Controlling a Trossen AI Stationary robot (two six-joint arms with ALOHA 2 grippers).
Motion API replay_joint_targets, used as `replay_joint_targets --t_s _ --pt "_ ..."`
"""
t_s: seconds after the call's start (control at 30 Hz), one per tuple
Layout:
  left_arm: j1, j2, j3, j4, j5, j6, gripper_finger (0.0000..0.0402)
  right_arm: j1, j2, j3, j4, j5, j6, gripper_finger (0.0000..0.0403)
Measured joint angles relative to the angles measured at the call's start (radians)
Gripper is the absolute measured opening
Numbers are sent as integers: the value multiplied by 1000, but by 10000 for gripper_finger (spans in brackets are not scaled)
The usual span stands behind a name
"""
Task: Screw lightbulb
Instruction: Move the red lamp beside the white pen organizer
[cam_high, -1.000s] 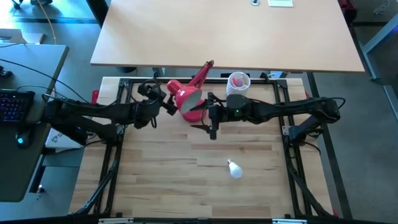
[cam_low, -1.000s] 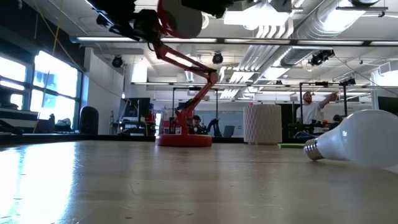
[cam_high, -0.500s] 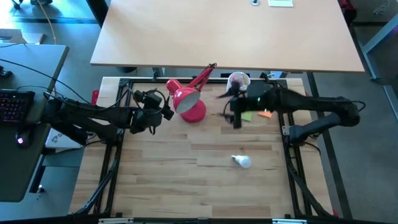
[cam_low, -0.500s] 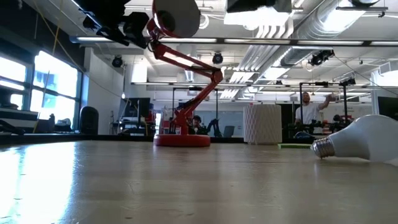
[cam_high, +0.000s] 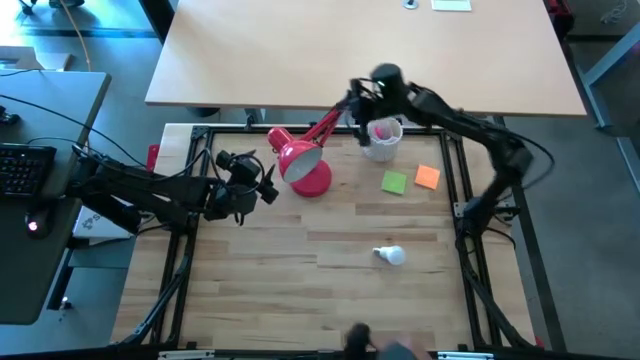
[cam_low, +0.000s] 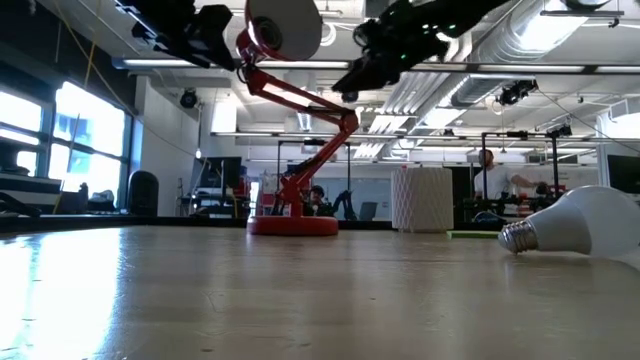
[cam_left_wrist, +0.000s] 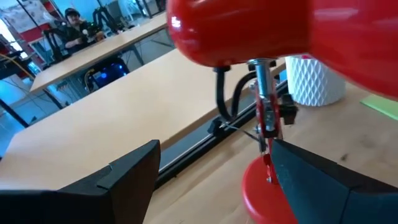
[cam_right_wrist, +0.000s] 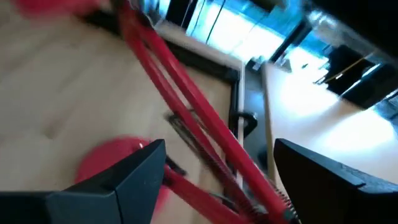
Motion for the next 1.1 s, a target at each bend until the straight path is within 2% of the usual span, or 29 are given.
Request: replay_joint_targets --t_s 0.1,0.2,0.27,0.37,0.47,0.6,0.8,1.1 --pt "0 -5 0 -35 1 -28 297 -21 137 188 -116 -33 -57 295" --pt "0 -6 0 -82 3 -69 297 -50 245 377 -306 -110 -132 295" --pt "0 -5 0 -114 17 -103 297 -70 319 489 -436 -113 -174 295" --pt "0 -5 0 -146 34 -151 297 -89 416 624 -616 -113 -231 295" --pt "-3 -5 0 -148 41 -176 297 -99 483 713 -724 -134 -248 288" --pt "-20 -5 0 -148 40 -220 297 -104 529 745 -797 -158 -205 240" --pt "-43 -5 0 -151 0 -234 297 -101 523 746 -849 -169 -136 125" --pt "-46 -4 0 -167 -42 -245 297 -84 494 746 -847 -145 106 112"
